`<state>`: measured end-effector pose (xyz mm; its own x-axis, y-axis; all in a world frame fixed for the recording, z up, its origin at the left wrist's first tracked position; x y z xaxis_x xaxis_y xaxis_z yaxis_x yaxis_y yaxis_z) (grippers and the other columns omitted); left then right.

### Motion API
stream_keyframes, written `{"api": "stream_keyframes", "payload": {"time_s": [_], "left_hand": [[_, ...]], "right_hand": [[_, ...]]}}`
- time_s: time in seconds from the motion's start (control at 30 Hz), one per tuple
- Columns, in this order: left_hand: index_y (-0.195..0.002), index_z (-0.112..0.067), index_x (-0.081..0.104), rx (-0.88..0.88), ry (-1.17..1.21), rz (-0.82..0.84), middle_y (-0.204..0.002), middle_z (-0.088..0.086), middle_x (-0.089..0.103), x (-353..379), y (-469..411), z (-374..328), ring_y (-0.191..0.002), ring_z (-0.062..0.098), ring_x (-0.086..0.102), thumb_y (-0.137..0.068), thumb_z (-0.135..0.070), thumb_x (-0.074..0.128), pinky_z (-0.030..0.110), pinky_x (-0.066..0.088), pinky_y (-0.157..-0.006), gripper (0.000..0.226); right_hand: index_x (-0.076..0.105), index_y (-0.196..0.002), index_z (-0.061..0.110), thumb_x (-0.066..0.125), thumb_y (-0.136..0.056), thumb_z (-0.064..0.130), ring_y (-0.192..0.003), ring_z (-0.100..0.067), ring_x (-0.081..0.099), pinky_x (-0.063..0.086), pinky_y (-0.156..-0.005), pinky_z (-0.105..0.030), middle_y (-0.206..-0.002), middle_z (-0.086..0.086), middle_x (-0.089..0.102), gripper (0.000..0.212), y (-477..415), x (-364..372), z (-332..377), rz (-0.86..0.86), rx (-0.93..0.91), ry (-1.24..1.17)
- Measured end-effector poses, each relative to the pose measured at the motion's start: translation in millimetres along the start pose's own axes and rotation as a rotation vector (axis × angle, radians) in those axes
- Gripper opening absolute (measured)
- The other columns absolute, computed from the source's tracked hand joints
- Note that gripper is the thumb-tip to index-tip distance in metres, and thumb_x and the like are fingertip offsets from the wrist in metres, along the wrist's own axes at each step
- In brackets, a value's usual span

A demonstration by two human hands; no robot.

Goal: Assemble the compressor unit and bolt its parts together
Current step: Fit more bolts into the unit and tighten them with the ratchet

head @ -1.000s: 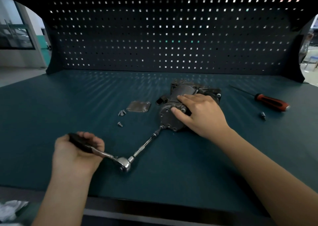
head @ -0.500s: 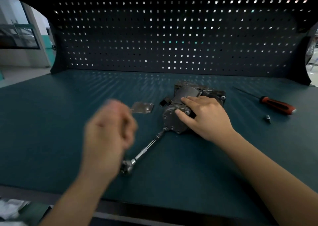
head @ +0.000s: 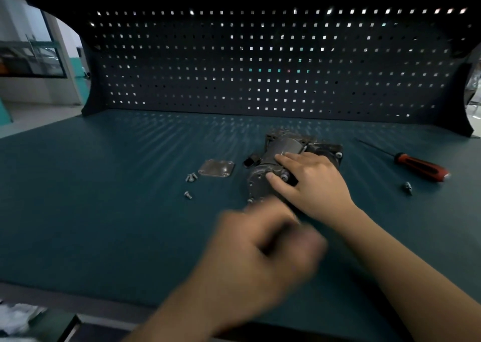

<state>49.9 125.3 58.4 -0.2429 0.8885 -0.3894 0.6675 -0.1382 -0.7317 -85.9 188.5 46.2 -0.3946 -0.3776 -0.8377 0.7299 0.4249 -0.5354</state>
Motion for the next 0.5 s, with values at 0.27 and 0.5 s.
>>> {"api": "stream_keyframes", "payload": {"time_s": [0.27, 0.5], "left_hand": [[-0.064, -0.029, 0.057, -0.229, 0.340, -0.475, -0.046, -0.014, 0.045, -70, 9, 47, -0.040, -0.004, 0.037, -0.082, -0.054, 0.050, 0.010, 0.032, -0.039, 0.031], [-0.071, -0.019, 0.048, -0.644, 0.925, -1.069, -0.055, -0.009, 0.048, -113, 71, 146, -0.044, 0.004, 0.047, -0.097, -0.043, 0.037, 0.017, 0.043, -0.046, 0.037]], "right_hand": [[0.055, -0.128, 0.011, 0.052, -0.089, 0.045, -0.118, -0.025, 0.052, 0.035, -0.099, -0.036, -0.127, -0.009, 0.059, 0.052, 0, 1, 0, 0.018, -0.001, 0.006], [0.054, -0.129, 0.014, 0.050, -0.089, 0.046, -0.119, -0.023, 0.051, 0.033, -0.098, -0.032, -0.130, -0.007, 0.057, 0.052, 0, 1, -1, 0.025, 0.009, 0.009]]}}
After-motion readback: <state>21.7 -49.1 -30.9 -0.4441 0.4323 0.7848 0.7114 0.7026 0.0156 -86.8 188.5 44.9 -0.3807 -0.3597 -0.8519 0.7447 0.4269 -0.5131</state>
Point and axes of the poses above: each hand's wrist, its own y-axis away from the middle knuckle, its own x-axis out of the palm, z = x × y, the point moved 10 cm from there along -y, towards the middle knuckle
